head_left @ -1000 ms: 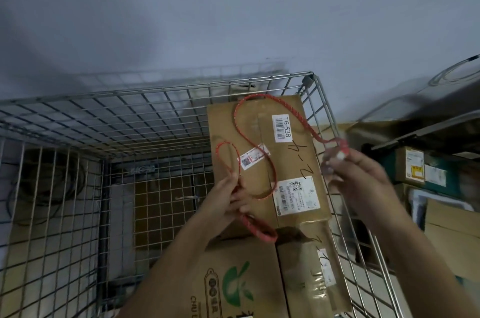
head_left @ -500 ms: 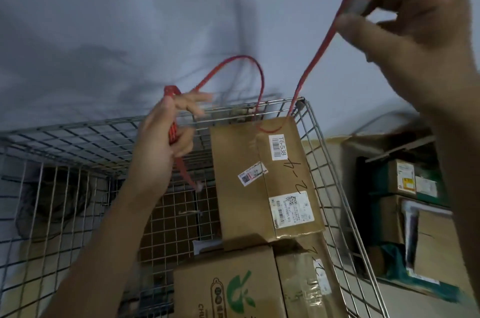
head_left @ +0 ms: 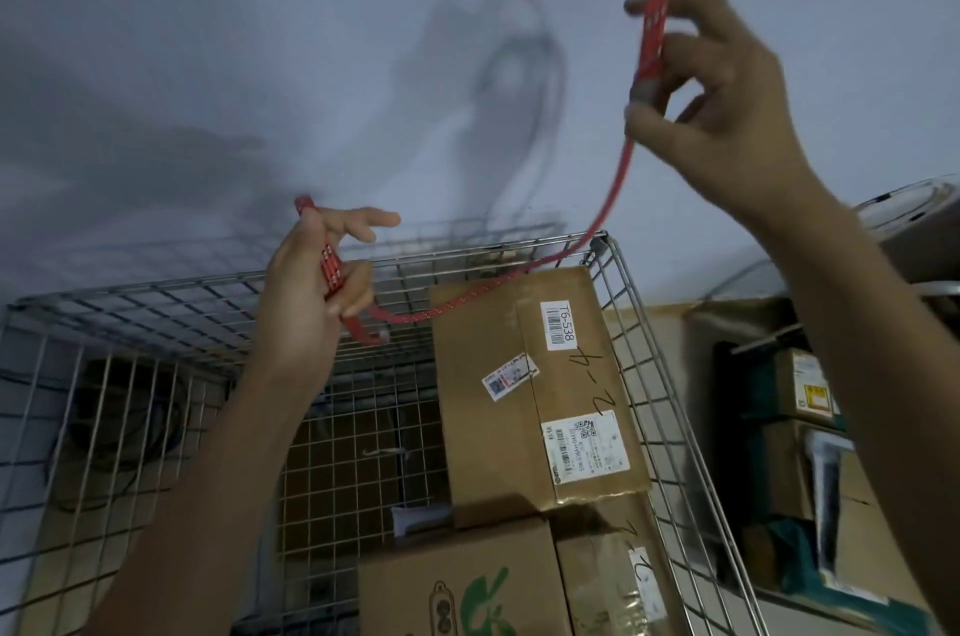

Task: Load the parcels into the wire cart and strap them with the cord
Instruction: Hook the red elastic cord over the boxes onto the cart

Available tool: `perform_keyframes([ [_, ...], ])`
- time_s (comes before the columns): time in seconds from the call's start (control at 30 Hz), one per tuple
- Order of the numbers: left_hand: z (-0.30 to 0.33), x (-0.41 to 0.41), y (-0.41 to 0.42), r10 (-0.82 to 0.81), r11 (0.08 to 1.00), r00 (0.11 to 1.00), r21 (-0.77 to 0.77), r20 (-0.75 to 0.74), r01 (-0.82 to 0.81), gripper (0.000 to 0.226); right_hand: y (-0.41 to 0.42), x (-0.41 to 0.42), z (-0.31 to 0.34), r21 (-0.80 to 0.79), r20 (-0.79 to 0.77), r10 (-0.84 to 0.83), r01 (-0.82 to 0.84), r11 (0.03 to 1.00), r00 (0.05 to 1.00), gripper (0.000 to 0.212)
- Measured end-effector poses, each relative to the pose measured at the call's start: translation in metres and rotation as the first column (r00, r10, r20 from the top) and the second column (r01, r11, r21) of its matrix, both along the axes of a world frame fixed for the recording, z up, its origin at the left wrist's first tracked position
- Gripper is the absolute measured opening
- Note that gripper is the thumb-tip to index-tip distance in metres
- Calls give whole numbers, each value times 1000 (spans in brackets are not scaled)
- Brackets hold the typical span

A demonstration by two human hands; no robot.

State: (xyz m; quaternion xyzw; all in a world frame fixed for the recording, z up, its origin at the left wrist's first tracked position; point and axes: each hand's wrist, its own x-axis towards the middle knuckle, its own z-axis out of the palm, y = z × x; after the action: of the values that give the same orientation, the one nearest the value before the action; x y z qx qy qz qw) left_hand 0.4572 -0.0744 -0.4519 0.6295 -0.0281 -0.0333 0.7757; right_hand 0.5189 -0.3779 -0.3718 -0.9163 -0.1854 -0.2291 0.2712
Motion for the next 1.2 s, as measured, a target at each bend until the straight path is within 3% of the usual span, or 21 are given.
perform_keyframes([
  [0.13,-34,-15,5,12,997,948,73,-317,11,31,-15,-9,-57,74,-251,-120,143,987,961,9],
  [0.27,-74,-24,-15,-91,927,934,312,-346,206,20,-13,-21,-93,108,-439,-124,190,976,890,6],
  [0.37,-121,-11,-41,-158,768,969,594,-188,240,18,-9,-27,-123,217,-513,-111,254,943,851,7],
  [0.5,-189,31,-70,-245,487,968,871,59,71,38,-13,-33,-157,276,-558,-136,337,900,819,6],
  [0.6,-220,52,-81,-238,291,971,956,39,33,39,-18,-39,-167,298,-556,-170,386,873,814,15],
  [0.7,-241,62,-86,-178,215,984,976,-2,41,33,-28,-46,-173,311,-555,-177,400,862,813,20],
  [0.83,-247,67,-90,-177,245,984,968,-11,55,11,-35,-58,-179,305,-576,-161,394,867,801,18],
  [0.97,-217,68,-87,-103,577,986,800,-128,164,6,-40,-68,-172,338,-587,-171,431,837,792,15],
  [1.0,-202,68,-85,-116,625,979,754,-167,202,4,-42,-70,-168,338,-583,-180,438,833,792,15],
  [1.13,-133,74,-63,-288,625,889,633,-356,457,21,-46,-73,-148,366,-533,-209,446,816,820,18],
  [1.2,-109,85,-50,-308,652,871,582,-382,485,24,-48,-70,-134,438,-526,-200,465,770,827,16],
])
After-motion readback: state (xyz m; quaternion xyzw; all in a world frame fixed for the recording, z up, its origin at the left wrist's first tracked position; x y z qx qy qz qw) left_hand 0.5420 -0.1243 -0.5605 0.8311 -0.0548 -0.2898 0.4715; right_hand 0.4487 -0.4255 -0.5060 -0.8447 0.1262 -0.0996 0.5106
